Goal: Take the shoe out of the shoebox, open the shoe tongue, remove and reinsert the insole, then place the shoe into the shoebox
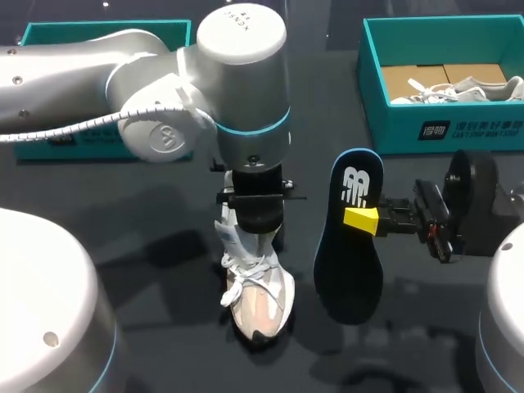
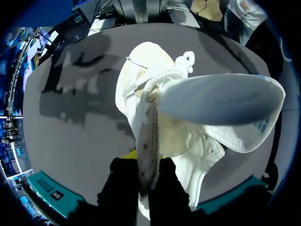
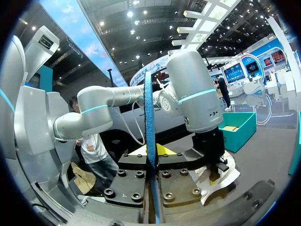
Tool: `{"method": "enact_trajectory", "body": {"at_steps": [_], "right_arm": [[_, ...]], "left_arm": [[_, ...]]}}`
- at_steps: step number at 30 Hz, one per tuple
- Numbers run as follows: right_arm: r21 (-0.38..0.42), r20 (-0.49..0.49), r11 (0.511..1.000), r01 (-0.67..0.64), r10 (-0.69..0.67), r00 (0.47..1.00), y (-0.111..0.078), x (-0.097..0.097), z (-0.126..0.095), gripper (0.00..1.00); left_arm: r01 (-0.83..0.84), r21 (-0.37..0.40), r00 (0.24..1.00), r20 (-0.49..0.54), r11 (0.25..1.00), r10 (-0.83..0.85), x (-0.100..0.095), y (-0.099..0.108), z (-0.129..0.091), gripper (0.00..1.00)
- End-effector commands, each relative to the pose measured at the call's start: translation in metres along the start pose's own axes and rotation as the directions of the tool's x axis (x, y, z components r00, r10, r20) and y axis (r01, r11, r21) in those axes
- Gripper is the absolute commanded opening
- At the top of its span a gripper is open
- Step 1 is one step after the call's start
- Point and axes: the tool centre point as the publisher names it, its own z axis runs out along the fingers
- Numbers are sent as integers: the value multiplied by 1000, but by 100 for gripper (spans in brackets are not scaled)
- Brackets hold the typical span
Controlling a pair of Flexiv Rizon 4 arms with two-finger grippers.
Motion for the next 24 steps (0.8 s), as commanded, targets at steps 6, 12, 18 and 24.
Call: {"method": "enact_trajectory", "body": {"at_steps": [6,12,18,24], "right_arm": [[0,6,1000,0,0,1000,0,2,1,0],[0,6,1000,0,0,1000,0,2,1,0],[0,6,1000,0,0,1000,0,2,1,0],[0,6,1000,0,0,1000,0,2,1,0]], "left_arm": [[-35,32,999,6,999,35,-2,1,10,0],[-70,45,998,2,997,70,-6,2,16,0],[-77,59,997,-8,995,77,-13,4,24,0],[-87,81,996,-20,993,88,-19,8,31,0]]}}
